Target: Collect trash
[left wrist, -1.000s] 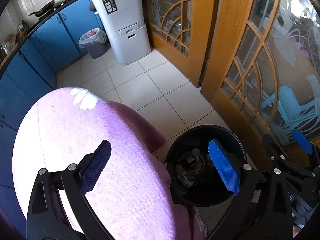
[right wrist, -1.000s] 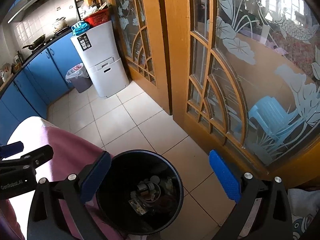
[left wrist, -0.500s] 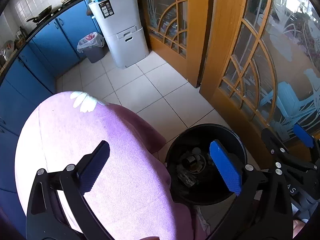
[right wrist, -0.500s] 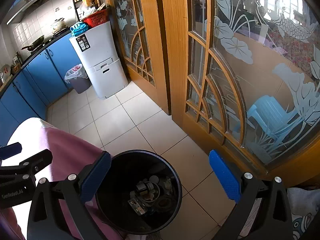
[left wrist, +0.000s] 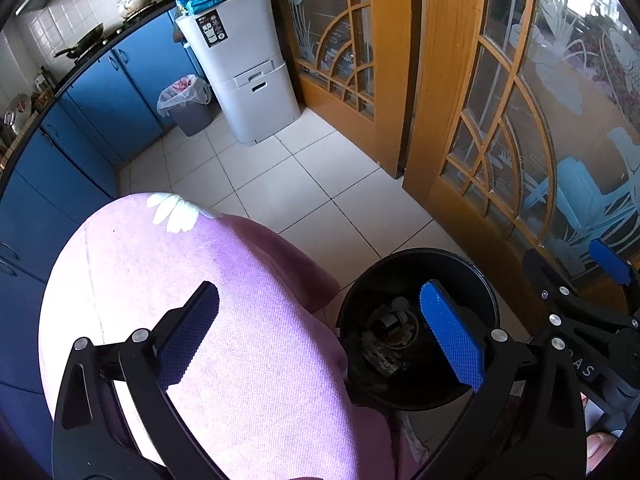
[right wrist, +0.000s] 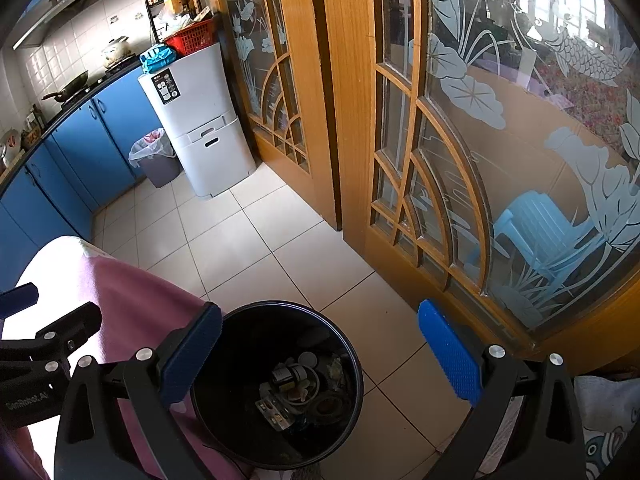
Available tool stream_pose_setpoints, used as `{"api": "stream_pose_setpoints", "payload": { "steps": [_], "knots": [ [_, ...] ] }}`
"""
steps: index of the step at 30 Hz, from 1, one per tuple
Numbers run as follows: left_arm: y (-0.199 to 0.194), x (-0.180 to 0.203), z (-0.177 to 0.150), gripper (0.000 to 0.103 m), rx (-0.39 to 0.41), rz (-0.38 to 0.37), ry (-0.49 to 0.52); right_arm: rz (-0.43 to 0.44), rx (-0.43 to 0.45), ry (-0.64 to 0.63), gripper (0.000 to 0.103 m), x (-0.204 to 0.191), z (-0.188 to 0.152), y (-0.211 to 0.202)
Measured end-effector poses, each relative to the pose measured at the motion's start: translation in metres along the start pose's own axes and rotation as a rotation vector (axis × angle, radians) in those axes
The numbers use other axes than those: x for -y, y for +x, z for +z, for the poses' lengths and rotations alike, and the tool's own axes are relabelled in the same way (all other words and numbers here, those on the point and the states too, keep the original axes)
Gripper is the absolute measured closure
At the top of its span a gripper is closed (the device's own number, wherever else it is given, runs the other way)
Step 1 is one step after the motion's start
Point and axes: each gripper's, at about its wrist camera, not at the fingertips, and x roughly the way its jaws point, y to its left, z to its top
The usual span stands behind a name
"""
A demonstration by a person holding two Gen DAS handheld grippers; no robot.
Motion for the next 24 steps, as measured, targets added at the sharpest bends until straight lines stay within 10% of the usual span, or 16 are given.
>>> {"api": "stream_pose_setpoints", "payload": {
  "steps": [24],
  "knots": [
    [-0.0017, -0.0004, -0.0013, 0.004, 0.003, -0.008, 0.0, 0.0, 0.001, -0.002, 0.007, -0.0026, 0.0022, -0.0013]
  ]
}}
